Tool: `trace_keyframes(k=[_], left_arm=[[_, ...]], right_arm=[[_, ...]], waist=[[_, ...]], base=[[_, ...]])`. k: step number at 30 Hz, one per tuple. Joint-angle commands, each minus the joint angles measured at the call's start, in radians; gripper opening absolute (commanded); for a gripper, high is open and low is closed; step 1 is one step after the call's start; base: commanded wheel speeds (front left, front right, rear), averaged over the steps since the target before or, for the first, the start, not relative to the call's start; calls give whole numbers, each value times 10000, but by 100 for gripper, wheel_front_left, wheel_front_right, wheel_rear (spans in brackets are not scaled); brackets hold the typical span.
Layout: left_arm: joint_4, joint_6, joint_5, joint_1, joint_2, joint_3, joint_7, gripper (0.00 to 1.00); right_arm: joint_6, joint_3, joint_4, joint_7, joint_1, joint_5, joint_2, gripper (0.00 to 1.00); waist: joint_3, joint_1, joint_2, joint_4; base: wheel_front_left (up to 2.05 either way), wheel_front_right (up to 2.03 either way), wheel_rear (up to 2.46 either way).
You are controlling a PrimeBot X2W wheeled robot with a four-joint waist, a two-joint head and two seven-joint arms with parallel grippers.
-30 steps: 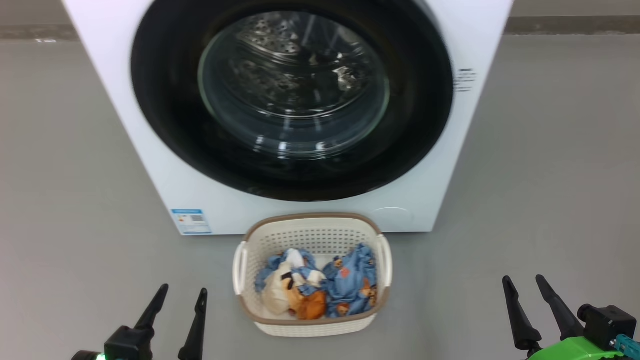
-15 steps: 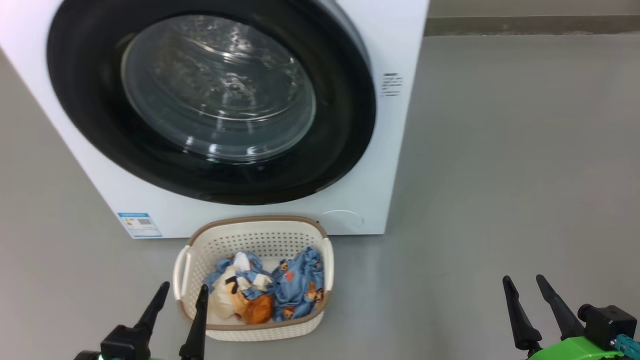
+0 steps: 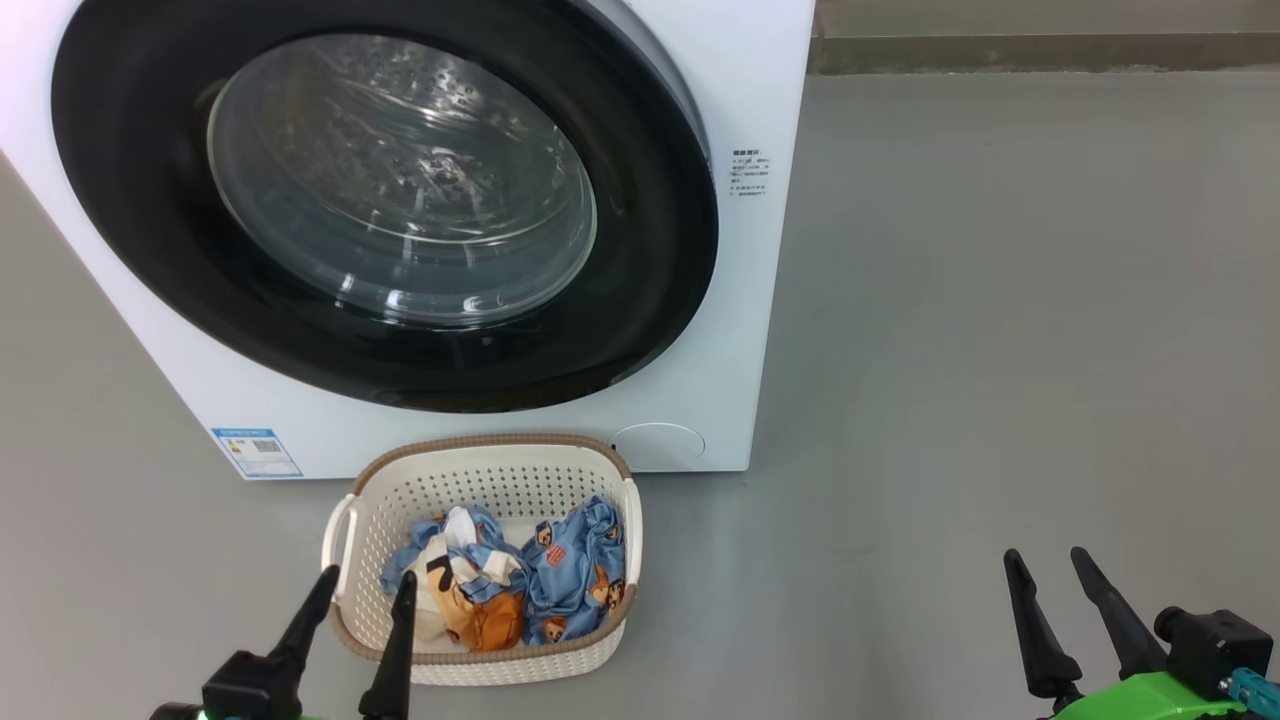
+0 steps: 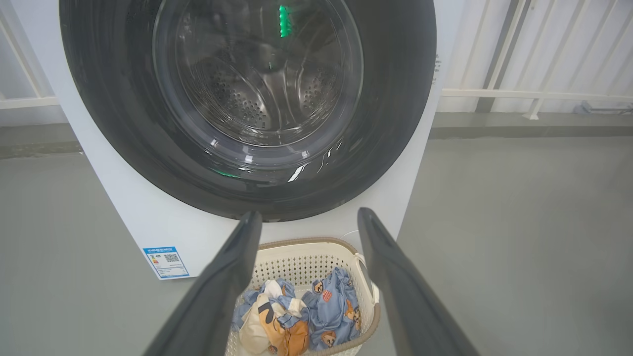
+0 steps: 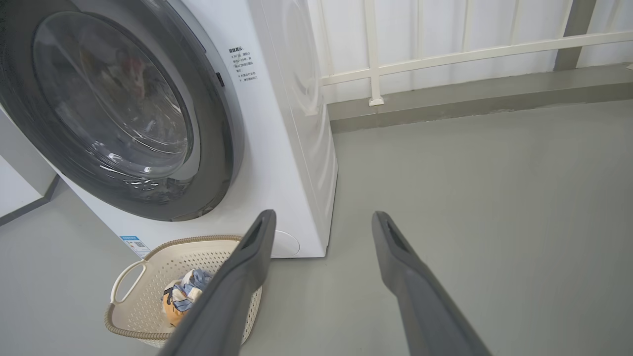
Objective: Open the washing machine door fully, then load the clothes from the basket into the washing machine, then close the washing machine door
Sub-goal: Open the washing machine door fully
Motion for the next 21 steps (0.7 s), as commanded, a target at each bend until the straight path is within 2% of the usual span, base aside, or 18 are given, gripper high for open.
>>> trace_keyframes(k=[1,4,5,6,7,8,14,21], left_arm=[[-199,-25,-12,-353,115,342,-65,100],[-198,-25,-31,-351,107,331,-65,100],[-209,-25,-38,-340,90,318,-65,100],[-213,-25,-46,-335,80,308,-65,100],[-214,-25,-55,-332,71,292,-65,100],[-214,-25,-70,-333,62,276,-65,100],[-233,-25,-106,-360,23,246,-65,100],[-316,-25,-150,-558,-34,216,-65,100]], right_arm=[[16,203,-269,-122,-60,-105,-121,100],[16,221,-416,-122,-144,-130,-77,100],[16,191,-509,-122,-207,-119,-14,76],[16,178,-538,-122,-248,-78,24,33],[16,169,-579,-122,-304,-9,66,14],[16,161,-626,-122,-374,82,111,0],[16,126,-893,-122,-1092,948,313,0],[16,-10,-1117,-122,-2617,2481,439,0]], waist=[[-1,0,-1,2],[5,0,-1,-4],[17,0,-1,-8],[24,0,-1,-8],[33,0,-1,-6],[48,0,-1,-6],[154,0,-1,-16],[428,0,-1,-3]], base=[[0,0,0],[0,0,0],[0,0,0],[0,0,0],[0,0,0],[0,0,0],[0,0,0],[0,0,0]])
